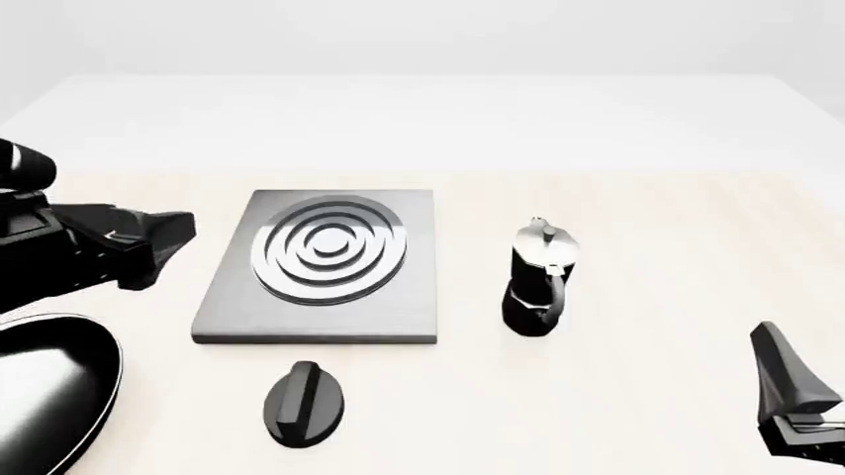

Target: Turn on the stove and put the moka pot on it.

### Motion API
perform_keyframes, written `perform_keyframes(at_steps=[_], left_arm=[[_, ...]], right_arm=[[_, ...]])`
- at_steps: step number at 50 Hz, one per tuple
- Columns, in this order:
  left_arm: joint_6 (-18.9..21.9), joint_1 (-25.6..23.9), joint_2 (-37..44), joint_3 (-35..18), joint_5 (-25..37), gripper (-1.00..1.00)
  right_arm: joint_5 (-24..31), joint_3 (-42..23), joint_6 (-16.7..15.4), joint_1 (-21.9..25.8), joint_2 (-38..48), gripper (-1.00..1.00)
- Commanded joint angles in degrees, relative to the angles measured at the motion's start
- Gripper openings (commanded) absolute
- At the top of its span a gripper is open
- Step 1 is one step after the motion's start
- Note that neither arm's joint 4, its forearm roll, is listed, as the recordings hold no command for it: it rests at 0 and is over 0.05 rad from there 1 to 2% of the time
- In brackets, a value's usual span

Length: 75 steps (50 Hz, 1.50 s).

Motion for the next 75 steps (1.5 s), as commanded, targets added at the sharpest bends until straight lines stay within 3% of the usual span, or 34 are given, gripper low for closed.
perform_keyframes(at_steps=[1, 19, 75], left_arm=[[-1.1, -2.6, 3.2, -1.3, 2.9, 1.00], [-4.1, -5.8, 7.2, 1.7, 1.0, 1.00], [-9.6, -9.9, 23.0, 12.4, -16.9, 1.00]], right_arm=[[-0.6, 0.0, -0.1, 0.1, 0.9, 1.00], [-1.0, 0.0, 0.2, 0.2, 1.3, 1.00], [-2.2, 0.1, 1.1, 0.4, 3.0, 1.00]])
